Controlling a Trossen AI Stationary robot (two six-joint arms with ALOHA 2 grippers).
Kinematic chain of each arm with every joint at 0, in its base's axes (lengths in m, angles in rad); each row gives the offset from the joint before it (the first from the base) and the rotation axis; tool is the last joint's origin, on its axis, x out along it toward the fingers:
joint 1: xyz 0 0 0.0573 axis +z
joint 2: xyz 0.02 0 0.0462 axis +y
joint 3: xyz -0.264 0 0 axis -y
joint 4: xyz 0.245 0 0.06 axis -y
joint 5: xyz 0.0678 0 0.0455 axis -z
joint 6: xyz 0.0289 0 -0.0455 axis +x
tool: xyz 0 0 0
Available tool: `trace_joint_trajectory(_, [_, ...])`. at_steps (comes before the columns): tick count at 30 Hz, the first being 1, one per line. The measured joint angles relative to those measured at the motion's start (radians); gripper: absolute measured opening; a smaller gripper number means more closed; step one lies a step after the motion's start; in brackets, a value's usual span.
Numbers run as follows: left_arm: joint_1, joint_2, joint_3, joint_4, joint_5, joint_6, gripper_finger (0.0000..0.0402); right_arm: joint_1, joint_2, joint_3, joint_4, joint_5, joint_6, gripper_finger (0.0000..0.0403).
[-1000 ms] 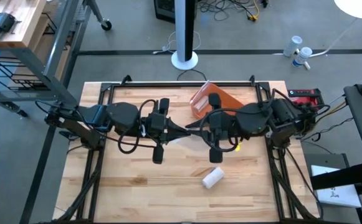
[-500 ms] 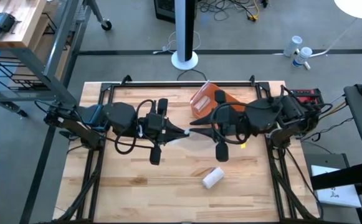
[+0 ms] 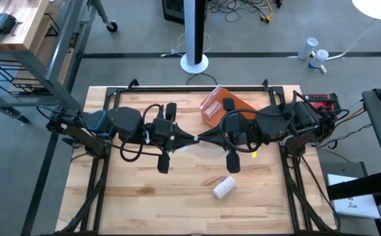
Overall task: Roll bandage
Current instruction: Open the transparent zip bag
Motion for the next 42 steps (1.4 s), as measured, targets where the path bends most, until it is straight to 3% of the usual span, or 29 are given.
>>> trace_joint_trajectory(3, [-0.001,0.0,0.0,0.005,0.006,-0.003,0.001,0.0,0.0,0.001,0.002,0.0,0.027,0.0003])
trace_joint_trajectory(6, [-0.001,-0.001,0.0,0.012,0.109,-0.007,0.0028,0.0,0.0,0.001,0.007,-0.008,0.038,0.0002])
trace_joint_trajectory(11, [-0.003,-0.002,0.0,0.028,0.163,-0.035,0.0081,0.0,-0.006,0.003,0.011,-0.023,0.063,0.0001])
trace_joint_trajectory(14, [-0.003,0.0,0.0,0.031,0.136,-0.123,0.0129,0.0,-0.008,0.004,0.007,-0.023,0.05,0.0001])
trace_joint_trajectory(20, [0.0,0.011,0.0,0.004,-0.045,-0.166,0.0222,-0.002,0.003,0.004,-0.038,-0.024,-0.01,0.0])
trace_joint_trajectory(26, [-0.003,0.012,0.0,0.006,-0.011,-0.187,0.027,-0.002,0.007,0.003,-0.051,-0.075,-0.042,0.0])
trace_joint_trajectory(31, [-0.001,0.013,0.0,-0.004,-0.013,-0.176,0.0252,-0.003,0.007,0.003,-0.047,-0.074,-0.042,0.0])
trace_joint_trajectory(38, [-0.002,0.013,0.0,0.003,-0.028,-0.157,0.0166,-0.003,0.007,0.002,-0.047,-0.072,-0.017,0.0])
trace_joint_trajectory(42, [-0.002,0.019,0.0,0.006,-0.032,-0.121,0.0118,-0.007,0.007,0.002,-0.045,-0.072,0.083,0.0])
